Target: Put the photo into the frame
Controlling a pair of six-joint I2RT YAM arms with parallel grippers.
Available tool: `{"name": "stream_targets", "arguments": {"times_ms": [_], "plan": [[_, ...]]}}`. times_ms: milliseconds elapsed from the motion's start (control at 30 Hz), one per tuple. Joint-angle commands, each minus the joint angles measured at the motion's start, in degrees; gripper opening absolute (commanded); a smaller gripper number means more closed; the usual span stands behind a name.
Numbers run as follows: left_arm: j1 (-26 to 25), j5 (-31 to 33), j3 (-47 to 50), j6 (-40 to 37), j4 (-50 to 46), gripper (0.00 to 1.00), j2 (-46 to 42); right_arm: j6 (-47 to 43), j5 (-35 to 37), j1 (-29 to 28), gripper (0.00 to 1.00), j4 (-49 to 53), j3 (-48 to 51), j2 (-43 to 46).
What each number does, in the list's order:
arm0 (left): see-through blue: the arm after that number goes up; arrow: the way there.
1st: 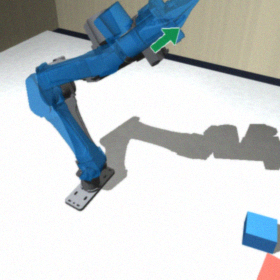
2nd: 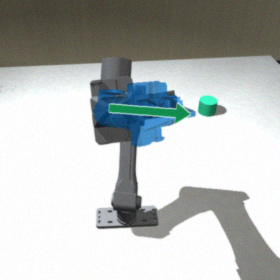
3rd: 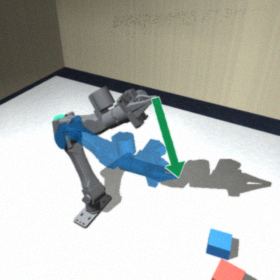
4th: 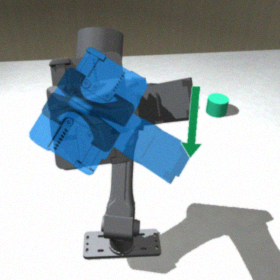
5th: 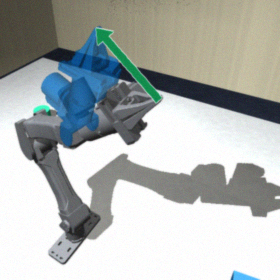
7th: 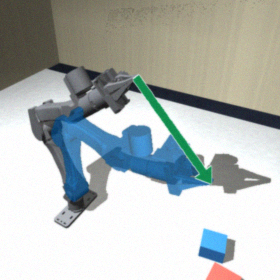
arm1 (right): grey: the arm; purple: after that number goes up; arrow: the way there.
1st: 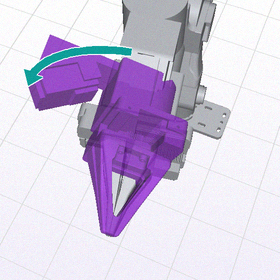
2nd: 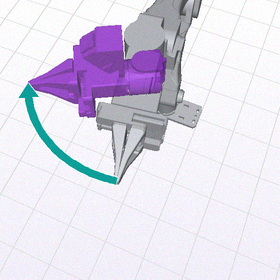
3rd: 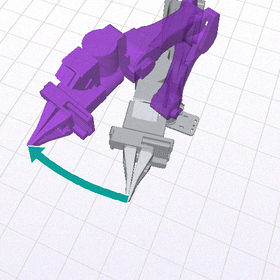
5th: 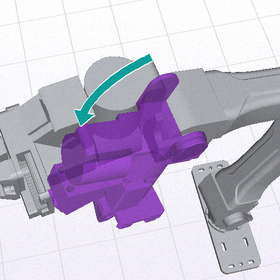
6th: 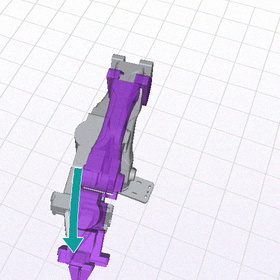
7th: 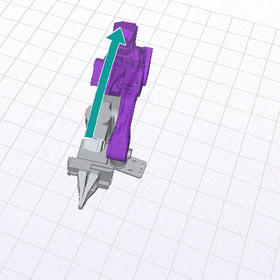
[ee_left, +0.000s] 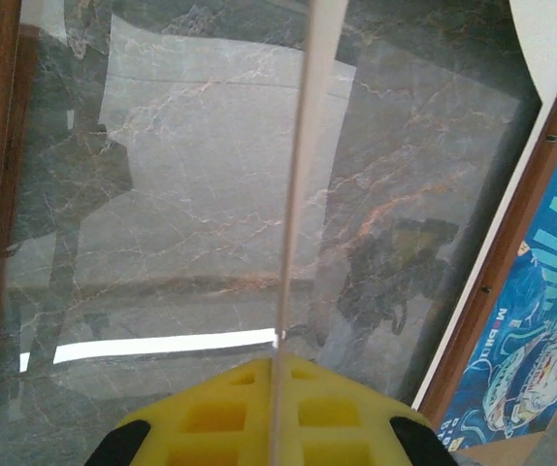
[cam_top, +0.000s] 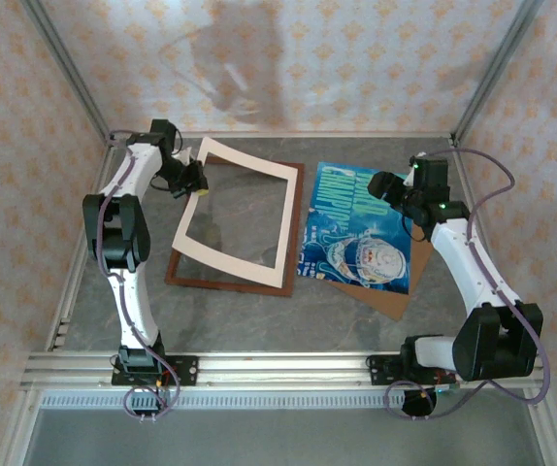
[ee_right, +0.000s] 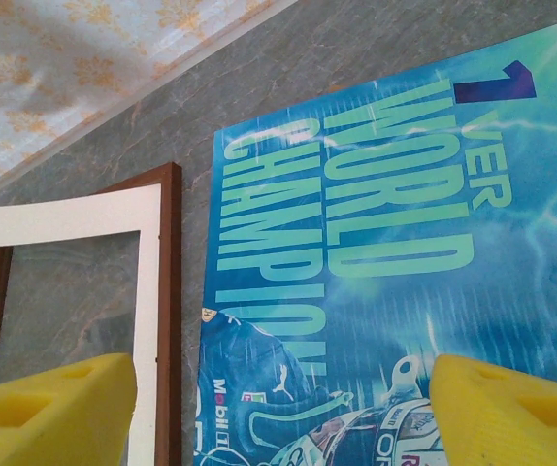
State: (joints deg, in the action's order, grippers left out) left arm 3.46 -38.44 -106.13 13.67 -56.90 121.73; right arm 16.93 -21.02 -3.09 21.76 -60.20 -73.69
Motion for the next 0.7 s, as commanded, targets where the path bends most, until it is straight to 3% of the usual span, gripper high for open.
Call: {"name": "stream_targets", "arguments": {"times_ms": [0, 233, 667], "plan": [[0.3, 1.1, 1.0, 0.4, -0.3, 0.1, 1.1, -0.1, 0.6, -0.3, 0.79, -0.9, 0.8, -0.2], [0.0, 1.5, 1.0, -0.1, -0.6, 0.34, 2.3, -0.1, 0.6, -0.3, 0.79, -1.0, 0.9, -0.5], [0.0, 10.0, -2.7, -1.6, -3.0, 0.83, 4.2, -0.2, 0.6, -0.8, 0.79, -0.7, 0.5, -1.2]]}}
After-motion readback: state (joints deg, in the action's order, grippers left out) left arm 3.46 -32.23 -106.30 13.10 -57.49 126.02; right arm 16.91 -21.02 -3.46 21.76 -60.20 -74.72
